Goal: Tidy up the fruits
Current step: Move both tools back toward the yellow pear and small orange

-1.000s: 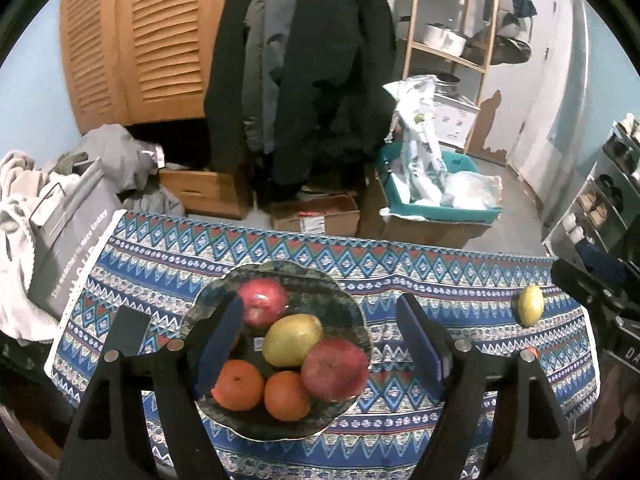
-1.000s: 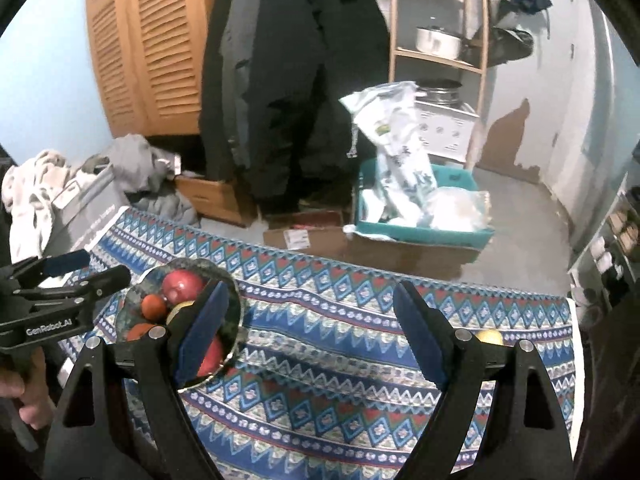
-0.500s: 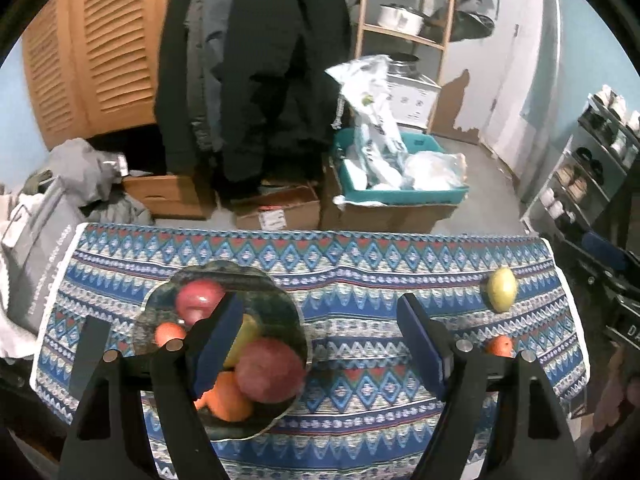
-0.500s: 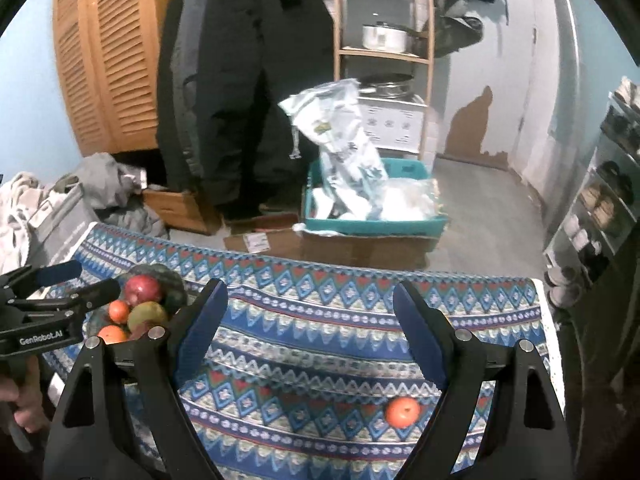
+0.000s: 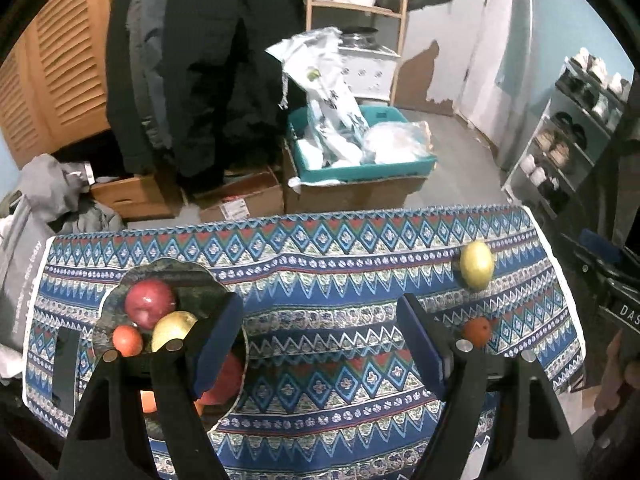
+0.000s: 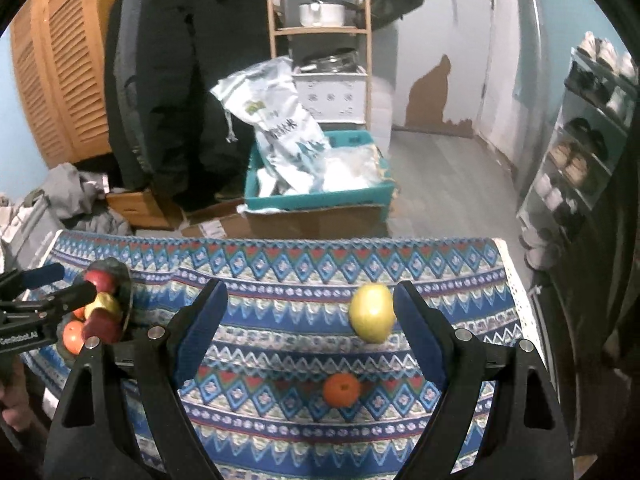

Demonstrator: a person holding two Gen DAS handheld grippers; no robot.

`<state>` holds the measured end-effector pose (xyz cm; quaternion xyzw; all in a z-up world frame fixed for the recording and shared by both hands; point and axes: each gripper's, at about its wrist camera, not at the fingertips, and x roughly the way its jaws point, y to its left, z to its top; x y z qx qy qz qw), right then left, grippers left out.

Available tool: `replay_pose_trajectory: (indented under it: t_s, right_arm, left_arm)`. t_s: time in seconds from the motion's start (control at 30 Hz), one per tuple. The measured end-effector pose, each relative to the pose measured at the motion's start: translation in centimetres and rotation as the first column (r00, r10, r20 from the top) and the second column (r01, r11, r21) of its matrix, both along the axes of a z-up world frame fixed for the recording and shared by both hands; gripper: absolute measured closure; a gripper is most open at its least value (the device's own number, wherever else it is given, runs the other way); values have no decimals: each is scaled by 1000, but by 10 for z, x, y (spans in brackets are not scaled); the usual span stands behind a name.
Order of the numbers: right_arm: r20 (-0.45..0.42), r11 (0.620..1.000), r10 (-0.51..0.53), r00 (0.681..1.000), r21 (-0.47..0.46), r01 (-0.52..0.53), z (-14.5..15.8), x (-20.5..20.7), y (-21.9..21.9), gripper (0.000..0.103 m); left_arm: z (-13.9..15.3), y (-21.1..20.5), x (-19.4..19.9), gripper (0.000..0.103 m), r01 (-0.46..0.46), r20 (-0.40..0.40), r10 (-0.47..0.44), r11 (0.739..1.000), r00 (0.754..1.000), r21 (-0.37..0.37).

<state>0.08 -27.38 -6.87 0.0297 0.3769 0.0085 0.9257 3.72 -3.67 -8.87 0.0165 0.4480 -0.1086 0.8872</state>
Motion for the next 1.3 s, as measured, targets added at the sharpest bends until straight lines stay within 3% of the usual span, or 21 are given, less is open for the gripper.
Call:
replay_pose_trajectory:
  t_s: [0.3,0.67,1.07,1.3]
  right_arm:
    - [-61,999,-40,997,11,40,-21,2,-23,18]
    - [-183,999,-39,982,8,41,-68,11,-29,18]
    - [-374,998,-30,927,46,51,-144,17,-32,18]
    - [-427,997,-40,903,36,61,-172,21,-33,21]
  left_arm:
    - [-26,-24,7,23,37,-49,-36,999,998,37]
    - [-60,-36,15,23,48,-124,-40,997,991,64]
    - [-103,-44,24,23,53,-198,-35,995,980,85]
    - [-116,-48,22,23,56,-204,-33,992,978,110]
